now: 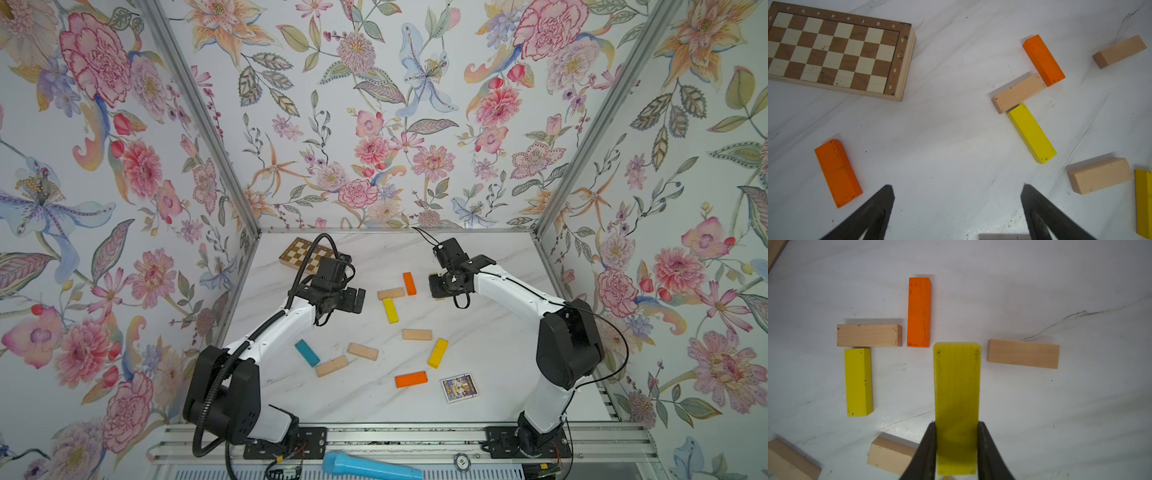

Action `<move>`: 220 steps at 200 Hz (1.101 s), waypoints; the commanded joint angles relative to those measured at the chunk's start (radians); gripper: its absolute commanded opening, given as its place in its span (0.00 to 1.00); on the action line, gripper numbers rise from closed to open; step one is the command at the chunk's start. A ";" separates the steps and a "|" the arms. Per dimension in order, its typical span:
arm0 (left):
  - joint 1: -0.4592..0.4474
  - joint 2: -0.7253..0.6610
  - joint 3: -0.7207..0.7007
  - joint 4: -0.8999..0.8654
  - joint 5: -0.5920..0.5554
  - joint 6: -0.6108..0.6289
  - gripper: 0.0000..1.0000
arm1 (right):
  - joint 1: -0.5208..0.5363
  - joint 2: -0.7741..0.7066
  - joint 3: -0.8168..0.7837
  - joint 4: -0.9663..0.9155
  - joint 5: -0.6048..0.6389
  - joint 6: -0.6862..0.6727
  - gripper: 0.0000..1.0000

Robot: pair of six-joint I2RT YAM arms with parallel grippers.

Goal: Assemble the number 6 with building blocks
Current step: Pick up the building block from the center of the board, then assemble the building block at the center of the board.

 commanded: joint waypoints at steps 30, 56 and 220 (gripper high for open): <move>-0.006 -0.021 0.006 0.019 -0.052 -0.021 0.99 | 0.006 0.113 0.053 -0.027 -0.013 0.021 0.25; -0.004 -0.025 0.004 0.022 -0.058 -0.024 0.99 | 0.006 0.151 0.057 -0.027 -0.001 0.017 0.26; -0.004 -0.029 -0.002 0.028 -0.036 -0.019 0.99 | -0.017 0.213 0.035 -0.021 0.070 0.061 0.26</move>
